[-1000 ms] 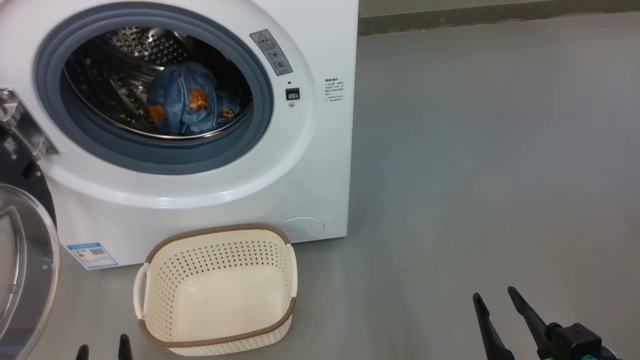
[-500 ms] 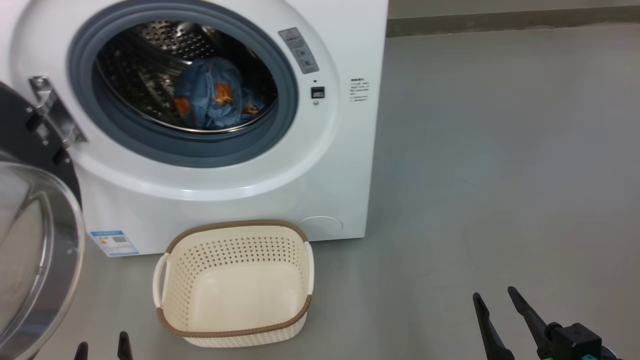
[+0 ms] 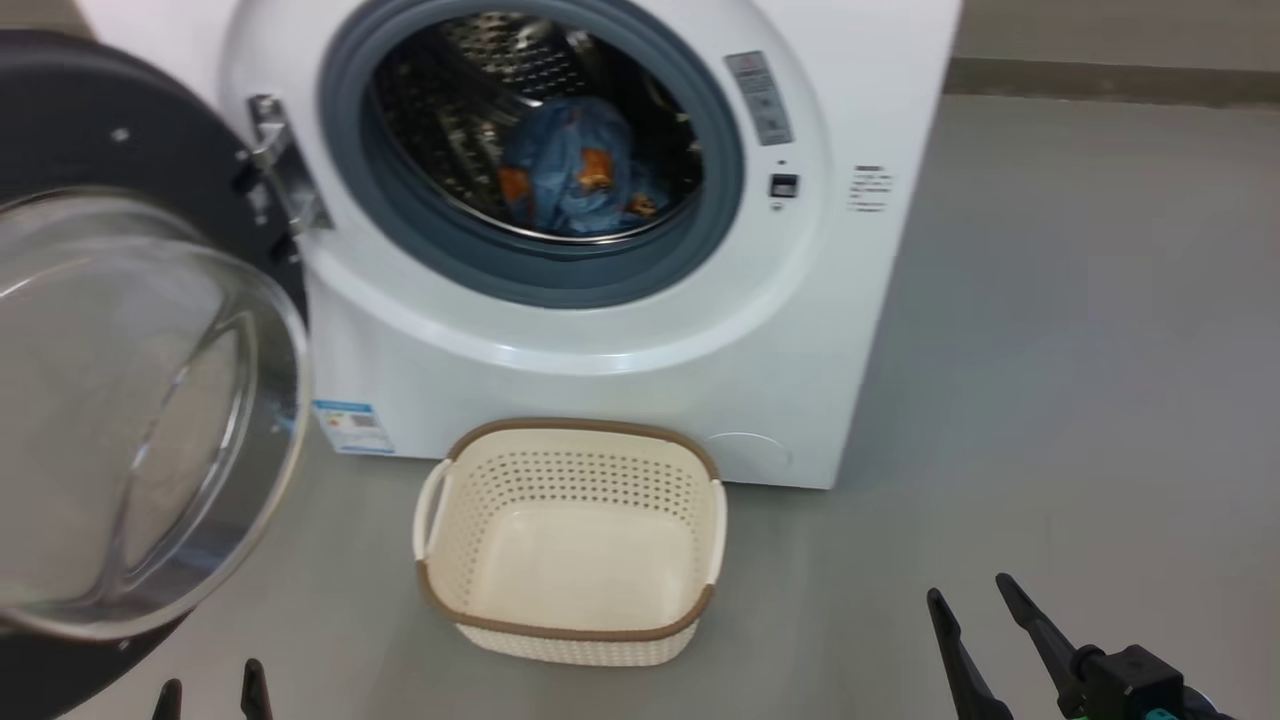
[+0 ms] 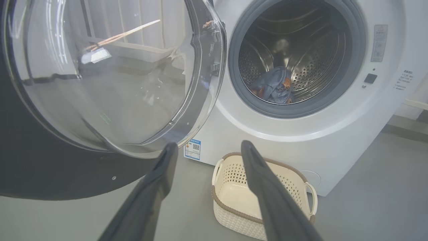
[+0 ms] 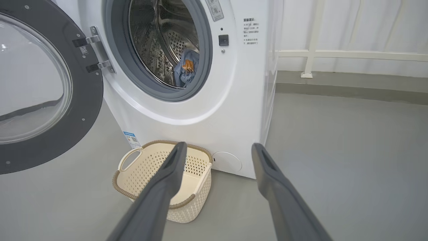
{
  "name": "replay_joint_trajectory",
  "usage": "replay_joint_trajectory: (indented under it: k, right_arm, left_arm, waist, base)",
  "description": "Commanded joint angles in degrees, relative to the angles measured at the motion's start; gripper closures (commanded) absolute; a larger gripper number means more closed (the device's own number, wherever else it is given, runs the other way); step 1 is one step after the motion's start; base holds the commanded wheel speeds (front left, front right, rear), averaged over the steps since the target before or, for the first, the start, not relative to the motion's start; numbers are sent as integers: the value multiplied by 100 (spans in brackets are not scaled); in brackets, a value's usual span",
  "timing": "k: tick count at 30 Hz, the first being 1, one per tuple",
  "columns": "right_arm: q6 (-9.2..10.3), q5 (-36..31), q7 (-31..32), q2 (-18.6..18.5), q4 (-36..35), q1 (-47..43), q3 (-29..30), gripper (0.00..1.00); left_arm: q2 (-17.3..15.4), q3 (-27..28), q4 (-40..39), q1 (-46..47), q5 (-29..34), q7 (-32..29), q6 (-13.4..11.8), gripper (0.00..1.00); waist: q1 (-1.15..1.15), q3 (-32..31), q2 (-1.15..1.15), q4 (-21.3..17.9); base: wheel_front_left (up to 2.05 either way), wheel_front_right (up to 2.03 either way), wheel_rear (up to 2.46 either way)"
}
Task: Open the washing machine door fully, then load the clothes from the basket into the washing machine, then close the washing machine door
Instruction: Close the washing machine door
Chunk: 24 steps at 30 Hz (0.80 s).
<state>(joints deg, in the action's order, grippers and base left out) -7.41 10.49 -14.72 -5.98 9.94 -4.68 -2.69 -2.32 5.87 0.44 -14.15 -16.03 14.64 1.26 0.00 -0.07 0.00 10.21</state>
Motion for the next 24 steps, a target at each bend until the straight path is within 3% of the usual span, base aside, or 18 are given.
replay_joint_trajectory:
  k: [1, 8, 24]
  right_arm:
    - [-8, -40, -28, -96, -131, 240, -175, 0]
    - [-8, -52, -28, -182, -132, 288, -255, 0]
    - [-8, -58, -28, -215, -105, 282, -363, 0]
  left_arm:
    - [-55, 152, -169, 123, -15, 36, -39, 0]
    - [-55, 84, -151, 102, -57, 36, -58, 0]
    - [-55, 62, -134, 60, -102, 36, -47, 0]
  waist:
    - [0, -3, 0, 457]
    - [0, -24, 0, 1094]
    - [0, -87, 0, 1580]
  base:
    - [0, 0, 0]
    - [0, 0, 0]
    - [0, 0, 0]
